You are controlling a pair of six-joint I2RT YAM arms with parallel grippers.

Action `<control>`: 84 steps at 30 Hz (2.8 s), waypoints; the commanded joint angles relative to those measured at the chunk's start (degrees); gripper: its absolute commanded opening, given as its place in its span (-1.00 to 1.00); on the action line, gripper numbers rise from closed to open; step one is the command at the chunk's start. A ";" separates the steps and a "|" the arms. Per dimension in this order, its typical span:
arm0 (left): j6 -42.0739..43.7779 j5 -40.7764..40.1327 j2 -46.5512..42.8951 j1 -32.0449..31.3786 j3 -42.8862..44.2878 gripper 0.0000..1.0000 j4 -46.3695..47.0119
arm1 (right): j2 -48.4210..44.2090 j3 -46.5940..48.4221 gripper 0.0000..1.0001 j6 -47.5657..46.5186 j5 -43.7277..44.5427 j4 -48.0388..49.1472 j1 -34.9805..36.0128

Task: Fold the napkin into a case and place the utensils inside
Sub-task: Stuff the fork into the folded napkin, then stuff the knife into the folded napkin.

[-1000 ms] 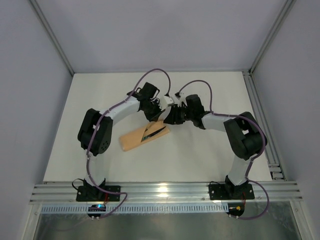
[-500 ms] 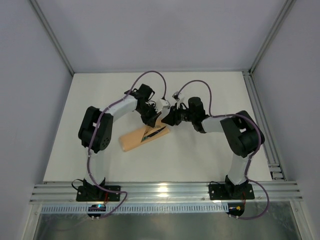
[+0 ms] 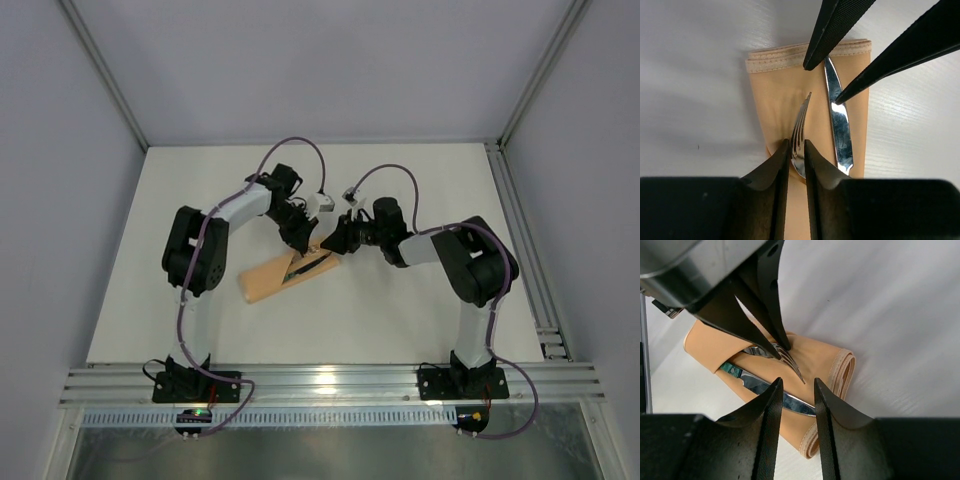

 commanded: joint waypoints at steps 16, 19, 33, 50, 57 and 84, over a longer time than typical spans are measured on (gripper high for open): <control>-1.68 0.15 -5.34 0.12 1.99 -0.09 0.23 | -8.51 2.81 -0.54 2.97 18.88 -20.82 1.77; -2.20 0.76 -7.10 0.12 2.69 -0.07 -1.61 | -9.66 3.16 -0.59 0.95 24.59 -24.34 3.88; -11.78 -17.68 -21.51 14.26 -10.29 -0.38 -17.79 | -7.12 8.60 -0.88 -3.10 33.92 -31.21 6.95; -13.19 -26.58 -23.28 15.77 -31.49 -0.52 -13.32 | -1.75 15.02 -0.93 -10.04 48.33 -39.65 15.22; -12.49 -21.74 -19.06 15.68 -31.93 -0.52 -10.68 | -2.72 15.37 -0.93 -8.90 53.43 -41.40 18.73; -11.35 -22.00 -18.88 15.77 -34.13 -0.67 -8.39 | -1.40 21.52 -0.92 -8.28 62.49 -48.53 26.21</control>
